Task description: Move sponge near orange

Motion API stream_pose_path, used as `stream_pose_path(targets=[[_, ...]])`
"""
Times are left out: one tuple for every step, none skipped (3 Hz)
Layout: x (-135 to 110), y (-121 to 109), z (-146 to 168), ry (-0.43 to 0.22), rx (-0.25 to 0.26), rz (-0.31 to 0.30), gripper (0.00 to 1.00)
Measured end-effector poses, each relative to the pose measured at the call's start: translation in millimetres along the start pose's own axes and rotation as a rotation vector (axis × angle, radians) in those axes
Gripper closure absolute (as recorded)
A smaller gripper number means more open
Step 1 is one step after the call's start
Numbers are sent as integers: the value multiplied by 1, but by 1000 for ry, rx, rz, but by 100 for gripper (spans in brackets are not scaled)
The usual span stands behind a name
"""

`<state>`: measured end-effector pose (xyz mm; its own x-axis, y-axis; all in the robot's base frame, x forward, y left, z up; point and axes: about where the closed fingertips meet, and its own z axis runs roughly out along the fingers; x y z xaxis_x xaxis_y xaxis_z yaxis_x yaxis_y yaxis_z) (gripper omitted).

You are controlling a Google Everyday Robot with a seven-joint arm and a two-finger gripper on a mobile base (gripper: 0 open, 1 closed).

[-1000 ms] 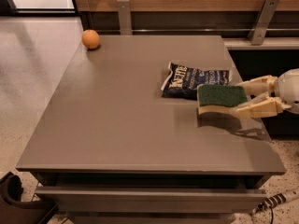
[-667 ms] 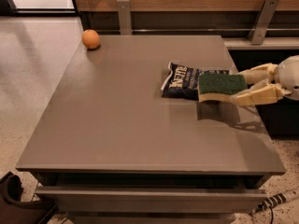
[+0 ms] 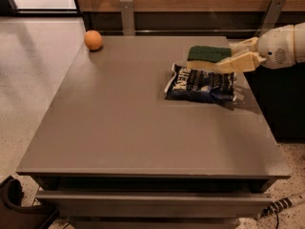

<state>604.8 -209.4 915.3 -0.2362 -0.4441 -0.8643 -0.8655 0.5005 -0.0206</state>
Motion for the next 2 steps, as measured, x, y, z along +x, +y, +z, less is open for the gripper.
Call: stream_pose_path(targets=[[-17, -18, 39, -16, 32, 48, 100], [-36, -30, 121, -80, 29, 95, 100]])
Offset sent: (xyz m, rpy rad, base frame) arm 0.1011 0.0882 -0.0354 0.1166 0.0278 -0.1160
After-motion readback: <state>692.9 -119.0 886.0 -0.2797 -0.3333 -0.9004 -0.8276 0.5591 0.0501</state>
